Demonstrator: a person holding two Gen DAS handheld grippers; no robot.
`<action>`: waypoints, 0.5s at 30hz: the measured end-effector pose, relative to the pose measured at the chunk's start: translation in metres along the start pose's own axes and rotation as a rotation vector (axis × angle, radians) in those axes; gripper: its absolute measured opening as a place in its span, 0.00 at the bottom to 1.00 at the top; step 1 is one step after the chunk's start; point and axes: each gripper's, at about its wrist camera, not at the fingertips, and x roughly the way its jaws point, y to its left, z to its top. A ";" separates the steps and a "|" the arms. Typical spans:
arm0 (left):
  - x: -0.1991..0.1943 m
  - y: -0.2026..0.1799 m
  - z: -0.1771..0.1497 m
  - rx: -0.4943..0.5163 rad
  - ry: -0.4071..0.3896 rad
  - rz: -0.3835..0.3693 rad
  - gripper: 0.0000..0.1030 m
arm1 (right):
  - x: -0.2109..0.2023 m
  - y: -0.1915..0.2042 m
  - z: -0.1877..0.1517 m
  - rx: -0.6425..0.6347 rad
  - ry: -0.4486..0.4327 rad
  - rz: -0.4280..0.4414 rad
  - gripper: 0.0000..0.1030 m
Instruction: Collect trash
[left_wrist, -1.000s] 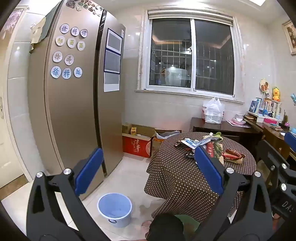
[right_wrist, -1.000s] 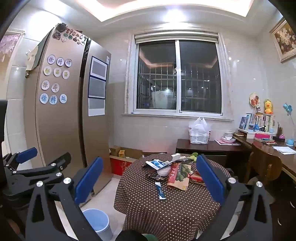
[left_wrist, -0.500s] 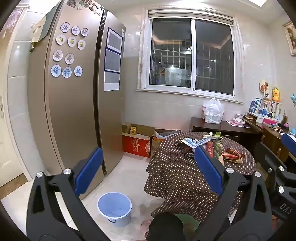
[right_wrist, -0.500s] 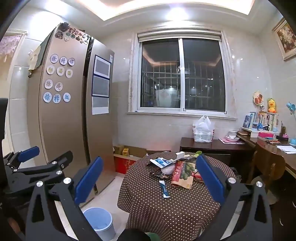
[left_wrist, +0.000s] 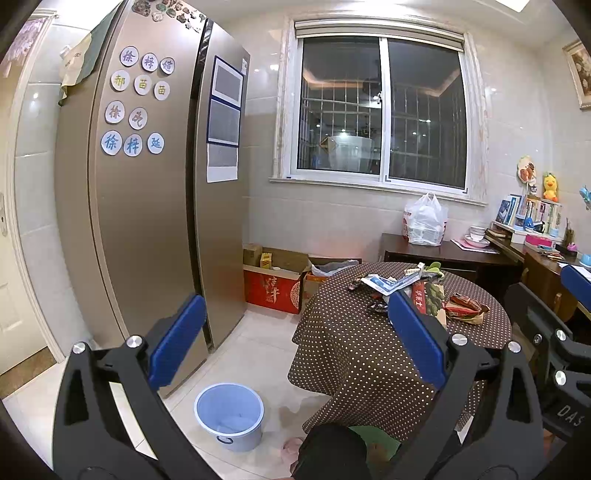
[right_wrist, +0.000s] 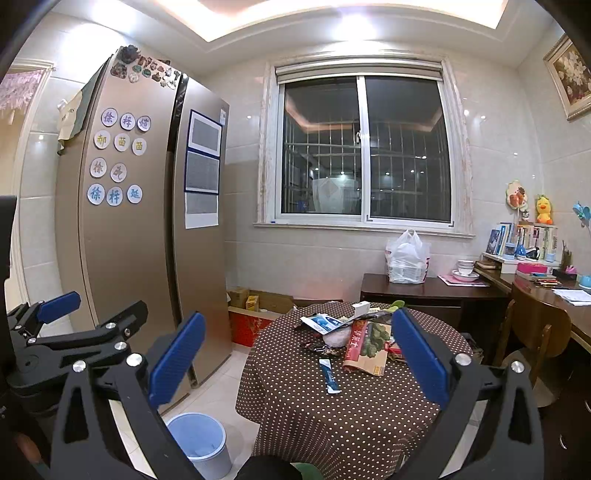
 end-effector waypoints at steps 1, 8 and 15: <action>0.000 0.000 0.000 0.000 0.000 0.000 0.94 | 0.000 0.000 0.000 0.000 0.001 0.000 0.96; -0.001 0.000 0.000 0.000 -0.002 -0.001 0.94 | -0.002 0.001 0.000 -0.001 -0.003 0.003 0.96; -0.002 -0.002 0.001 0.000 -0.003 -0.003 0.94 | -0.002 0.001 0.000 -0.004 -0.004 0.007 0.96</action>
